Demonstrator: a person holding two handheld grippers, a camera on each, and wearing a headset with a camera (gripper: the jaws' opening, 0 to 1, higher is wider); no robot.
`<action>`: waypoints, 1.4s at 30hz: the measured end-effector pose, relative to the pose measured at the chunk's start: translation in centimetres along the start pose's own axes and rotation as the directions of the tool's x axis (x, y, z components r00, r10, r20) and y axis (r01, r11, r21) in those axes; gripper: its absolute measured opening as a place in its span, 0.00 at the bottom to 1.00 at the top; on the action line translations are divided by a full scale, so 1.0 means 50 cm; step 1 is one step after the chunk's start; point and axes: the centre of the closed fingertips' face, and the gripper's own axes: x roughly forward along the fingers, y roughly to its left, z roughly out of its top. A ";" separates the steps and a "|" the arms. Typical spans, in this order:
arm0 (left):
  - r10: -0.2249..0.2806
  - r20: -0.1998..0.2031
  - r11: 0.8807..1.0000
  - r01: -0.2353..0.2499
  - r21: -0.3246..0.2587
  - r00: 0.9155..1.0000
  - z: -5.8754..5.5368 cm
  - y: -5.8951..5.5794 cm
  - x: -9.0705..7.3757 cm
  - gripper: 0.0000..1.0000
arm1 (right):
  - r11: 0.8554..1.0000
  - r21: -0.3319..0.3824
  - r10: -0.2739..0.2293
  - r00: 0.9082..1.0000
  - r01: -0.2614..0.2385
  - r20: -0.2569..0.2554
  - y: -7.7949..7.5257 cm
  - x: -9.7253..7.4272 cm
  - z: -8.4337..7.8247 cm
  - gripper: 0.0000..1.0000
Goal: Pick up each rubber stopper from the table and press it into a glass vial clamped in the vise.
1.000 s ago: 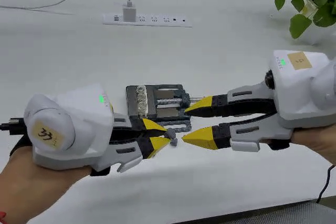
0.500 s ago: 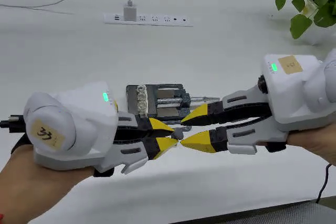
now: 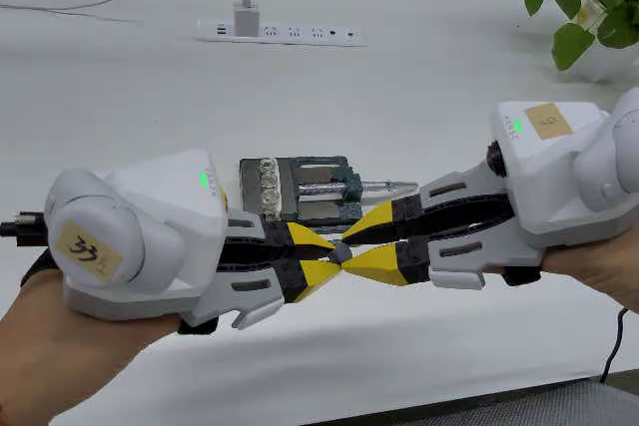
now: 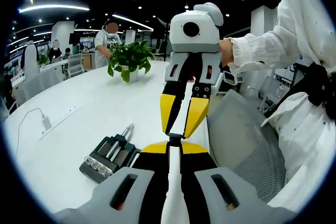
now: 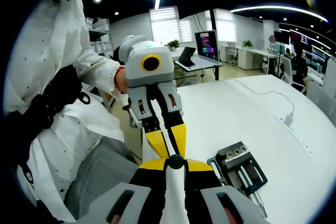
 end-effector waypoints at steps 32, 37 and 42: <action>-0.010 -0.008 1.000 0.010 0.022 1.000 -0.010 0.001 -0.006 0.03 | 1.000 -0.005 0.010 0.999 -0.010 -0.032 0.001 0.012 -0.001 0.06; -0.007 0.000 0.999 0.007 0.034 1.000 -0.013 0.002 -0.010 0.04 | 1.000 0.002 0.013 0.999 -0.013 -0.033 0.001 0.016 0.001 0.06; -0.003 0.011 0.999 0.003 0.034 1.000 -0.015 0.001 -0.013 0.08 | 1.000 0.003 0.017 0.999 -0.017 -0.039 -0.002 0.019 0.003 0.06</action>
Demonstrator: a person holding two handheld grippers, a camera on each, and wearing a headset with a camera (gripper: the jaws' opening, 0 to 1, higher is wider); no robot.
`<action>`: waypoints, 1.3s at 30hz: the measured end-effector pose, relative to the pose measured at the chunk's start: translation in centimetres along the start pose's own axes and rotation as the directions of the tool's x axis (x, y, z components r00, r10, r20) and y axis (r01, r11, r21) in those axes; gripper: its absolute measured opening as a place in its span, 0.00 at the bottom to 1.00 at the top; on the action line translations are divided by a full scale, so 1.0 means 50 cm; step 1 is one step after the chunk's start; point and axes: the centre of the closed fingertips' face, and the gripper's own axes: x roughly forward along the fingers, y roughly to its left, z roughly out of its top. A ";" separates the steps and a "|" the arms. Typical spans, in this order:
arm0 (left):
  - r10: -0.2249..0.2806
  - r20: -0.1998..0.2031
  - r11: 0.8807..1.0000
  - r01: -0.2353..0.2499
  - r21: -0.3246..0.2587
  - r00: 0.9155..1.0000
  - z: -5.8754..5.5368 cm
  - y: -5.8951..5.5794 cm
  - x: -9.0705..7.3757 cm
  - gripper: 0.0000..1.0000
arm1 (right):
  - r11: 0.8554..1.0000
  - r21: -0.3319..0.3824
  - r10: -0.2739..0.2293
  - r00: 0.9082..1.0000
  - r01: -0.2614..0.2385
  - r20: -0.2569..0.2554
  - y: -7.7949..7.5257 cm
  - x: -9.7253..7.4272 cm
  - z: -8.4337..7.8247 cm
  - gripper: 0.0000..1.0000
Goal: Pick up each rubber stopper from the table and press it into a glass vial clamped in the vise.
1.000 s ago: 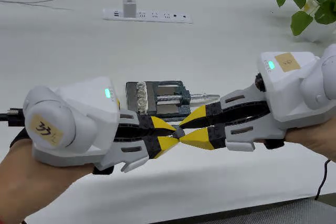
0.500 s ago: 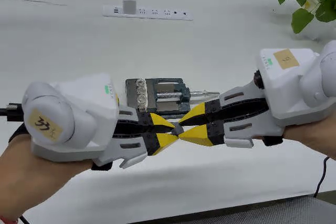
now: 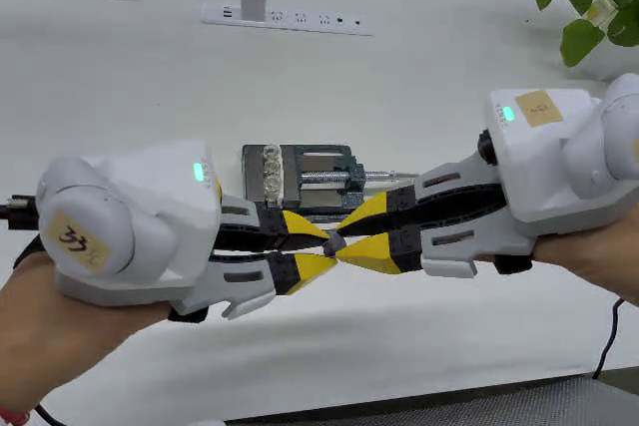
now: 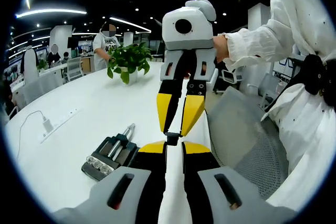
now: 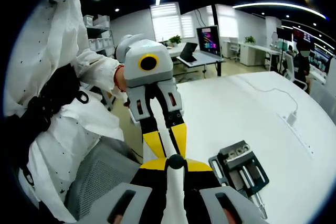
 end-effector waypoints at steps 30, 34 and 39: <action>0.207 0.049 0.978 -0.205 -0.044 0.977 -0.069 0.081 -0.094 0.71 | 0.999 0.010 -0.035 0.997 0.036 -0.063 -0.131 0.017 0.070 0.06; 0.213 0.058 0.976 -0.210 -0.056 0.975 -0.075 0.089 -0.098 0.76 | 1.000 -0.002 -0.032 0.995 0.032 -0.096 -0.153 0.031 0.072 0.06; 0.223 0.064 0.974 -0.220 -0.055 0.973 -0.087 0.100 -0.103 0.81 | 0.999 -0.008 -0.033 0.990 0.032 -0.134 -0.184 0.050 0.075 0.06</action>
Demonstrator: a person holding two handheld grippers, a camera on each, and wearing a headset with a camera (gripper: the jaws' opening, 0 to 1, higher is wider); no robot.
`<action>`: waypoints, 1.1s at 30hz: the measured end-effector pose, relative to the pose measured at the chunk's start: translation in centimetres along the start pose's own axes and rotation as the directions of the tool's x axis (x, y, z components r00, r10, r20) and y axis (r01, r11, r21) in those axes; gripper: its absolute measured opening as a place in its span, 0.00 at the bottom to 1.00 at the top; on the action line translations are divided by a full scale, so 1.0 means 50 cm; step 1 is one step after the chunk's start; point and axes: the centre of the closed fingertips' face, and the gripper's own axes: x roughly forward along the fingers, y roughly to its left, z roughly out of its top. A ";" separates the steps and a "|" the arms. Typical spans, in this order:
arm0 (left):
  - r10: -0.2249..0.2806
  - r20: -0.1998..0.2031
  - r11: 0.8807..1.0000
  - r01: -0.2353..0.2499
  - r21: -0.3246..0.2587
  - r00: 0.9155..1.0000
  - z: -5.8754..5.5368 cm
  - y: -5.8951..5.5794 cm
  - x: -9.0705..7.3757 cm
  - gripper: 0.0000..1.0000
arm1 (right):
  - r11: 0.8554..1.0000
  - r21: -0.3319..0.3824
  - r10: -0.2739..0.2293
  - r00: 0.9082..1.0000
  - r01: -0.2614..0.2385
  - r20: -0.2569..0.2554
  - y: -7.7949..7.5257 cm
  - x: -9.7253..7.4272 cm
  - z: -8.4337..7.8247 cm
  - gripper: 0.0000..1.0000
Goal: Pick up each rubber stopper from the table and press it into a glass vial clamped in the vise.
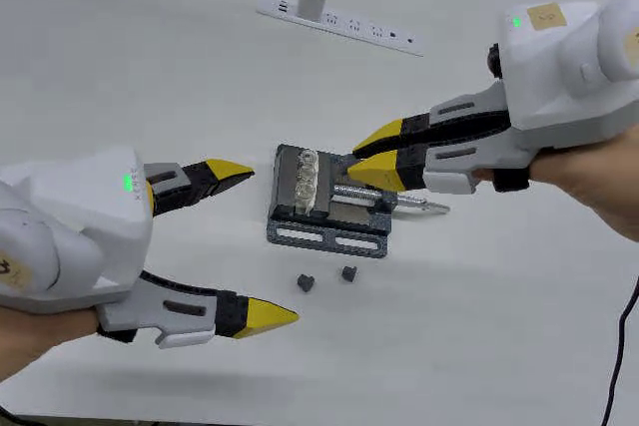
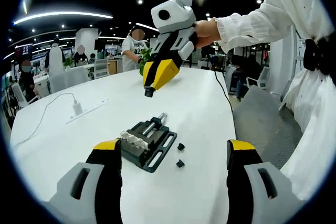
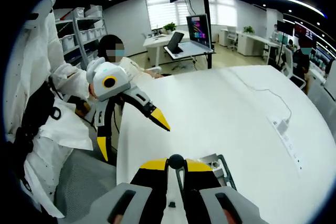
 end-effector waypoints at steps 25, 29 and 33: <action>0.012 -0.002 0.998 -0.012 -0.066 1.000 -0.057 0.031 -0.003 0.95 | 0.998 -0.051 -0.043 0.966 0.031 -0.253 -0.147 0.138 -0.081 0.06; 0.011 0.001 0.997 -0.010 -0.073 1.000 -0.062 0.032 0.000 0.96 | 0.997 -0.072 -0.049 0.957 0.029 -0.286 -0.155 0.152 -0.096 0.06; 0.013 0.005 0.997 -0.013 -0.082 1.000 -0.065 0.035 0.001 0.96 | 0.997 -0.075 -0.046 0.953 0.024 -0.300 -0.156 0.160 -0.102 0.06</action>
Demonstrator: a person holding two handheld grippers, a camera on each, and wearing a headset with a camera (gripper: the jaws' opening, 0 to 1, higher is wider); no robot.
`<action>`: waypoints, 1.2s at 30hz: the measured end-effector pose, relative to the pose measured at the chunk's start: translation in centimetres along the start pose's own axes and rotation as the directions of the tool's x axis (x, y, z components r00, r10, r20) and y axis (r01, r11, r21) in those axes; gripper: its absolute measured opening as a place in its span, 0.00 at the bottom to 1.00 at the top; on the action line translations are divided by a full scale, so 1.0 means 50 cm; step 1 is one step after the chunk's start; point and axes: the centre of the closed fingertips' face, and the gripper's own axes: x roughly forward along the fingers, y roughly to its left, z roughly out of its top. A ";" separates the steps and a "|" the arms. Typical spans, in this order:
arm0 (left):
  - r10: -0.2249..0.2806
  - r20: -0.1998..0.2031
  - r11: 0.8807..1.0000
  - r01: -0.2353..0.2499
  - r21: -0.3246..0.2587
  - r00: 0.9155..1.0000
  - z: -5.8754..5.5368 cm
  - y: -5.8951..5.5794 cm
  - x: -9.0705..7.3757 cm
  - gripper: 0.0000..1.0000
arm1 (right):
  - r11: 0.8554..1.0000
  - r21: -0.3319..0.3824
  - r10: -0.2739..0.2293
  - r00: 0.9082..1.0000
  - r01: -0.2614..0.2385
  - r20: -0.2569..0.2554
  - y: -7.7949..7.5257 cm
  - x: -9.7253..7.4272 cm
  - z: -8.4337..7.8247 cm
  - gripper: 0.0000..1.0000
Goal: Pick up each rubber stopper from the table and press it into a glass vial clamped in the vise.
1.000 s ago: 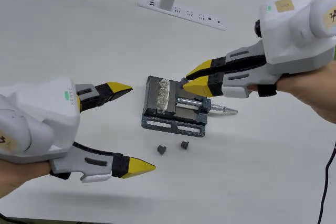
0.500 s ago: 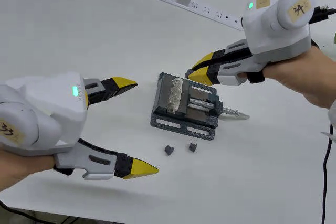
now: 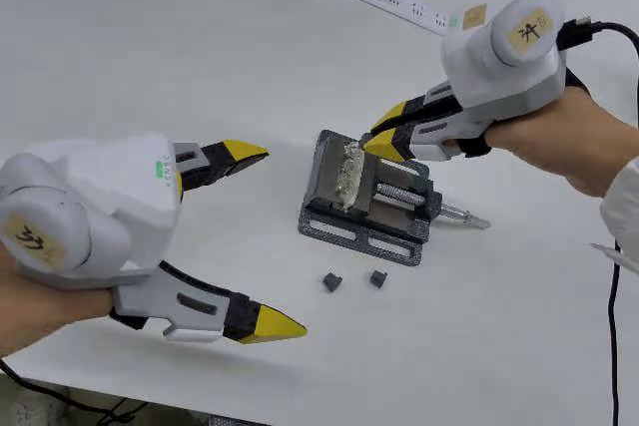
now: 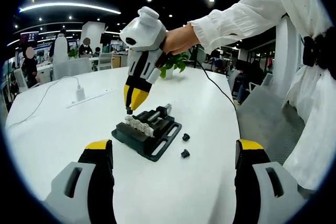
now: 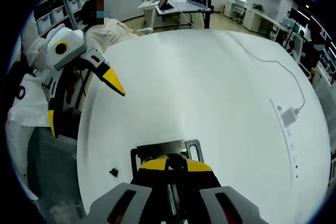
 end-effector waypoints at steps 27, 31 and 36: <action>0.008 0.006 1.000 -0.008 -0.019 1.000 -0.005 0.003 -0.002 0.94 | 0.991 -0.131 -0.039 0.996 0.028 -0.081 -0.014 0.020 -0.011 0.06; 0.007 0.009 1.000 -0.007 -0.020 1.000 -0.004 0.003 0.000 0.93 | 0.987 -0.155 -0.059 0.994 0.045 -0.091 -0.008 0.020 -0.010 0.05; 0.003 0.014 1.000 -0.003 -0.022 1.000 -0.001 0.002 0.003 0.93 | 0.983 -0.172 -0.078 0.991 0.058 -0.108 -0.005 0.022 -0.007 0.05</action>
